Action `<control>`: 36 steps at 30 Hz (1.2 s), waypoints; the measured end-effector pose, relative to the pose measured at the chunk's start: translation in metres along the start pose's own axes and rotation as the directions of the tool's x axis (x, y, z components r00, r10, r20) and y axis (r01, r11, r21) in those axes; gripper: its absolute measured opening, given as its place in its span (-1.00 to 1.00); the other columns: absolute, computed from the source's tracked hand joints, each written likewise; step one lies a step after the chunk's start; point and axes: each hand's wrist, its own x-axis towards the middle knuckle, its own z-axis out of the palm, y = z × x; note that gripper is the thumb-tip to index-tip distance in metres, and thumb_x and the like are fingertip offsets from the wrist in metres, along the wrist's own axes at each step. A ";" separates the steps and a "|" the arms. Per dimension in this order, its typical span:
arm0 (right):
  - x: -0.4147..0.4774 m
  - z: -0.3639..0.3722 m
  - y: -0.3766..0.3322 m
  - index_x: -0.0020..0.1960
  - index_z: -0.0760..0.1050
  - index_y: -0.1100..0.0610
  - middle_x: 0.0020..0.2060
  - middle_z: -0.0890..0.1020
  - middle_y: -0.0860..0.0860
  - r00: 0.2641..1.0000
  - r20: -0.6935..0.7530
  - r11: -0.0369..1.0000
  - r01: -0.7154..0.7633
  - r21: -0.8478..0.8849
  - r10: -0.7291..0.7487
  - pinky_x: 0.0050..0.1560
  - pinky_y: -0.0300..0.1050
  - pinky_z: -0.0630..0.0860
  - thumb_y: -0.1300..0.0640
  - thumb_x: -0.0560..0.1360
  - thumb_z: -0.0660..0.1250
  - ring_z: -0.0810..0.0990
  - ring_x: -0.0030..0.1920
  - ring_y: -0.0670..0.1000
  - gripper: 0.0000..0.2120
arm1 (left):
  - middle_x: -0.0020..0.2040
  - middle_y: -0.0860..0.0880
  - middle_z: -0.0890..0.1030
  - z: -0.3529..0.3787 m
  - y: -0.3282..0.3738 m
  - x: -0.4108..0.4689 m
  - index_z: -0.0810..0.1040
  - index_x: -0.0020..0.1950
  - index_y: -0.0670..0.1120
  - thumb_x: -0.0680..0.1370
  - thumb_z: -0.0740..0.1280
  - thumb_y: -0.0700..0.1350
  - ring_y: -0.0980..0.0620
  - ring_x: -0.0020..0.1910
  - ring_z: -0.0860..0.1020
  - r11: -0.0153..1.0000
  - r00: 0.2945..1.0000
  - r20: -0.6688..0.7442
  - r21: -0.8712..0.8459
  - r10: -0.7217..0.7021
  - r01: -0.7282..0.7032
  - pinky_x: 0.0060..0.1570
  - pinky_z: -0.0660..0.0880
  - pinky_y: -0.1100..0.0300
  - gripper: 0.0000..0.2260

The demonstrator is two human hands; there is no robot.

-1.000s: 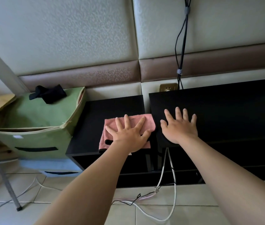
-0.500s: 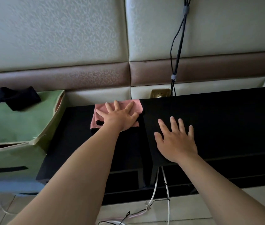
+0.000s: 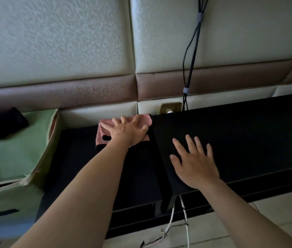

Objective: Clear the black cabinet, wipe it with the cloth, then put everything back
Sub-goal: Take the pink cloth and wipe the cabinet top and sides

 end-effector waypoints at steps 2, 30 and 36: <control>0.001 0.000 0.000 0.60 -0.27 -0.25 0.64 -0.19 0.00 1.000 -0.002 1.000 -0.008 0.003 0.008 0.56 0.28 -0.24 -0.30 0.62 -0.21 -0.28 0.61 0.10 -0.41 | 0.54 -0.16 0.22 0.001 -0.001 0.002 0.06 0.52 0.35 0.48 -0.18 0.46 -0.38 0.51 0.08 1.000 1.000 -0.005 -0.001 0.010 -0.010 0.26 -0.19 -0.63 -0.38; 0.004 0.001 -0.001 0.61 -0.16 -0.24 0.64 -0.10 0.04 1.000 -0.013 1.000 -0.018 -0.001 0.018 0.55 0.33 -0.19 -0.32 0.61 -0.18 -0.19 0.62 0.14 -0.41 | 0.64 -0.12 -0.27 0.018 -0.001 -0.061 -0.29 0.54 0.38 0.50 -0.24 0.49 -0.34 0.57 -0.29 0.999 0.999 0.032 0.020 0.026 -0.026 0.33 -0.22 -0.57 -0.37; 0.001 -0.002 0.000 0.62 -0.12 -0.20 0.64 -0.08 0.09 1.000 -0.023 1.000 0.018 0.017 -0.018 0.53 0.39 -0.18 -0.30 0.62 -0.17 -0.18 0.62 0.20 -0.40 | 0.64 -0.10 -0.27 0.027 0.007 -0.123 -0.33 0.52 0.41 0.47 -0.26 0.50 -0.33 0.57 -0.29 0.999 0.999 0.039 0.039 -0.003 0.002 0.33 -0.23 -0.57 -0.36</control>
